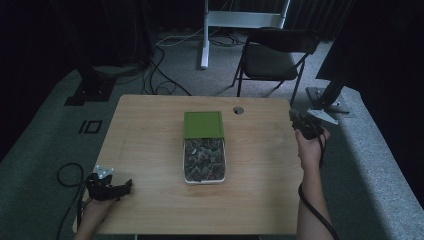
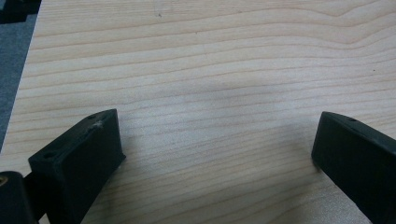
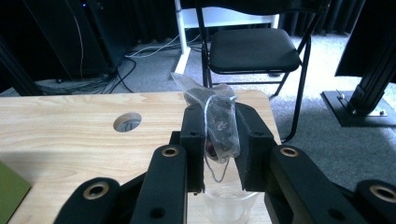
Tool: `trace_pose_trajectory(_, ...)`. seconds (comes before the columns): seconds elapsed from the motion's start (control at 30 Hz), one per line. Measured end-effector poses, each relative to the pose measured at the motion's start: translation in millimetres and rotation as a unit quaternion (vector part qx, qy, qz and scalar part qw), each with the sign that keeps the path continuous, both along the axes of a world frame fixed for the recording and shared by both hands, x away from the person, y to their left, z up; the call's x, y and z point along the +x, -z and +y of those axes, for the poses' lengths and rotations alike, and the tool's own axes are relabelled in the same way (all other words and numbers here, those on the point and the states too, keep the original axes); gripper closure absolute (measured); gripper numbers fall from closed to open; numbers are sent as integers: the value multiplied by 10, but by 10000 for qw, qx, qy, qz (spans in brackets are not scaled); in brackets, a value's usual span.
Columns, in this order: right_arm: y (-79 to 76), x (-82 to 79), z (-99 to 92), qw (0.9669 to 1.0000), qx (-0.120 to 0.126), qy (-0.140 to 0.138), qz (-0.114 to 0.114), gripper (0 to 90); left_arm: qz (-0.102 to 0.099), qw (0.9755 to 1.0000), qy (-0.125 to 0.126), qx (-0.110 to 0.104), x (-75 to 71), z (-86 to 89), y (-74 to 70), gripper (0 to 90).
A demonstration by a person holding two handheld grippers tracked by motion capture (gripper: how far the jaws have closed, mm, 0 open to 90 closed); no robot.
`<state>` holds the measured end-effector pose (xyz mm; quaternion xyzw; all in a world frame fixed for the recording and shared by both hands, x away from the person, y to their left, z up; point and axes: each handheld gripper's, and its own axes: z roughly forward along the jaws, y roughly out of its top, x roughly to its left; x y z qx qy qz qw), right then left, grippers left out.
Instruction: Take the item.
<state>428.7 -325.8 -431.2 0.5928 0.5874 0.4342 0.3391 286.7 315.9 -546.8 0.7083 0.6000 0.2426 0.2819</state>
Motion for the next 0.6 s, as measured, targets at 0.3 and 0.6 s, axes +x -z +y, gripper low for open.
trace_pose_trajectory(0.3, 84, 111, -32, 9998, 19, 119, 139, 752, 0, 10000, 0, 0, 0, 0, 0, 23)
trace_pose_trajectory(0.6, 235, 199, -9, 9993, 56, 146, 346, 752, 0, 10000, -1, 0, 0, 0, 0, 23)
